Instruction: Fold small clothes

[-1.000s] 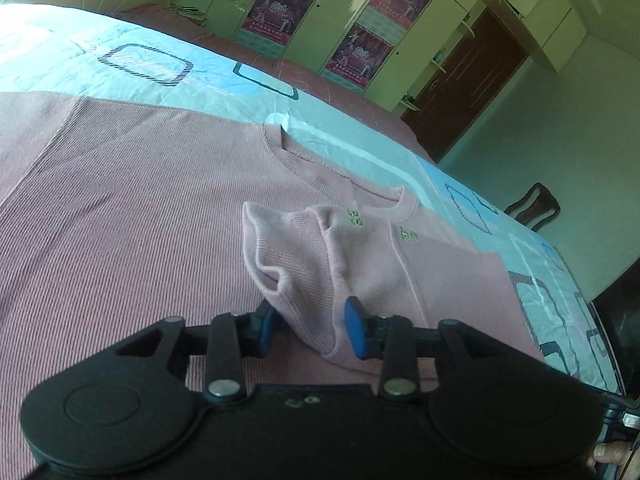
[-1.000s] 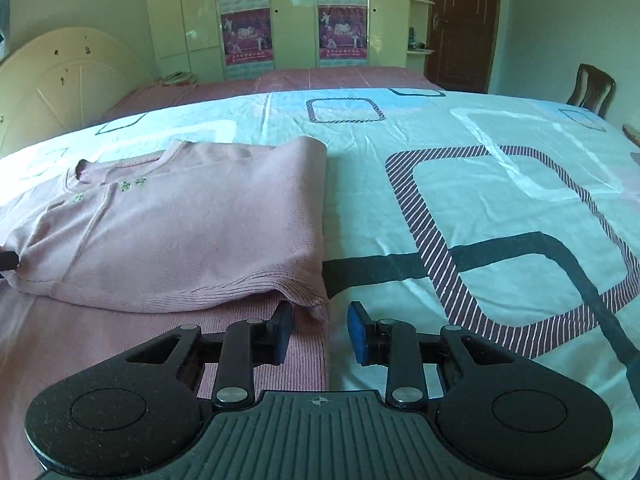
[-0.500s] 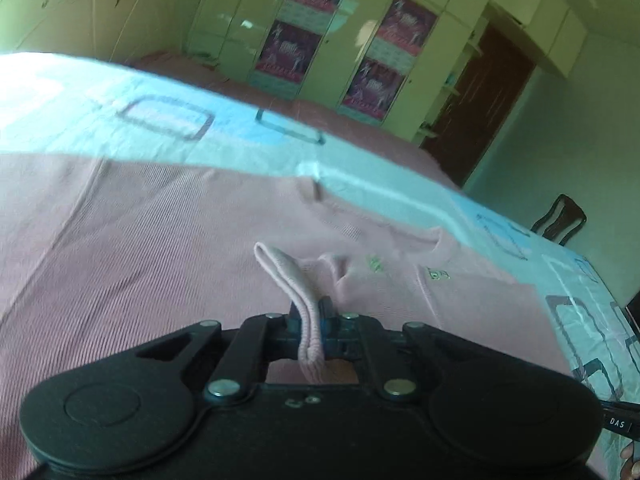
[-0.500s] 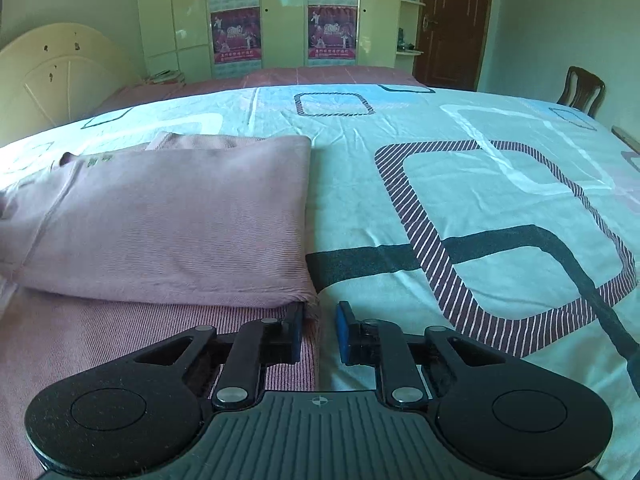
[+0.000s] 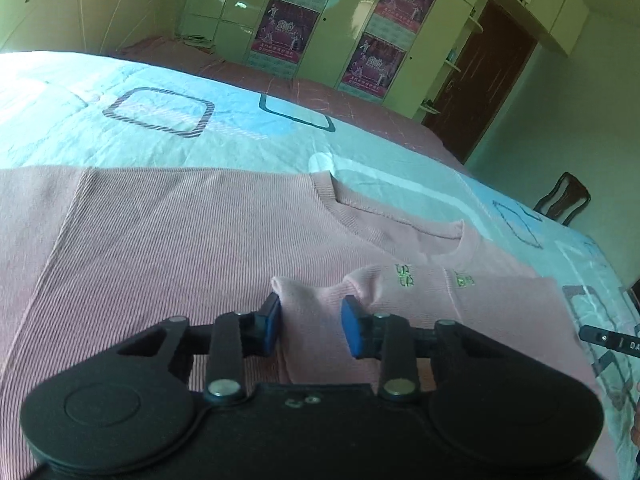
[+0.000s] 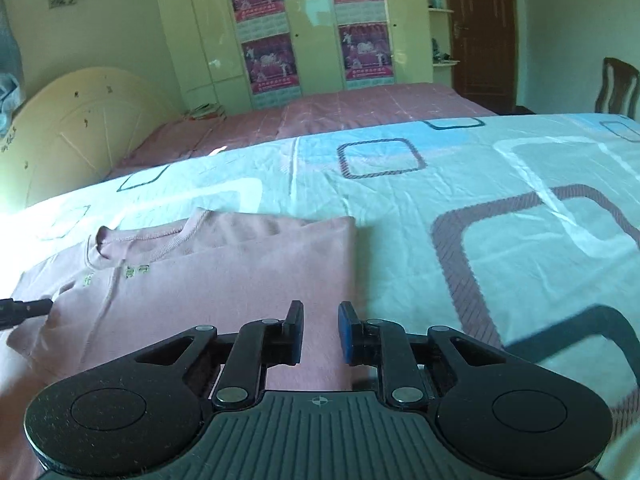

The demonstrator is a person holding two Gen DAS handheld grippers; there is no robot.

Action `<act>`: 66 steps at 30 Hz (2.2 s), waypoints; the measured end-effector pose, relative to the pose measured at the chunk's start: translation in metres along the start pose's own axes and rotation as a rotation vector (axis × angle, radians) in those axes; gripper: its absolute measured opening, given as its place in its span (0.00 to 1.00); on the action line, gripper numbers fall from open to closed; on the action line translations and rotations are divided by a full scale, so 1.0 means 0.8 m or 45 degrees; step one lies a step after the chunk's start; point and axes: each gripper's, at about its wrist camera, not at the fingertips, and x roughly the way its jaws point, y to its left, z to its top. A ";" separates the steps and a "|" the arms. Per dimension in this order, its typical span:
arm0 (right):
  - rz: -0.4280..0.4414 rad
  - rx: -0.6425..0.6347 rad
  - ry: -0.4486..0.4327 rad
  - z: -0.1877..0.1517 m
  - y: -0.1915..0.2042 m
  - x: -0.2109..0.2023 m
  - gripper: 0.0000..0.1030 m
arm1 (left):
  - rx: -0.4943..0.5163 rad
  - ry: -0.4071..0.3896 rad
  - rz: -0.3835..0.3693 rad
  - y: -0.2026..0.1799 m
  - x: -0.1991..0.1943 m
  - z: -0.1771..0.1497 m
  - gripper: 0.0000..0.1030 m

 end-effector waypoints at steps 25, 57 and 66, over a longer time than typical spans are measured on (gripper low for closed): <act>0.022 0.288 0.028 0.061 -0.068 0.087 0.20 | -0.013 -0.034 0.231 -0.010 -0.016 0.006 0.56; -0.091 -0.044 0.059 0.061 -0.046 0.090 0.40 | 0.525 0.039 0.110 -0.110 0.006 -0.006 0.54; -0.066 -0.108 0.130 0.013 -0.021 0.036 0.07 | 0.460 -0.060 0.057 -0.132 -0.035 -0.039 0.54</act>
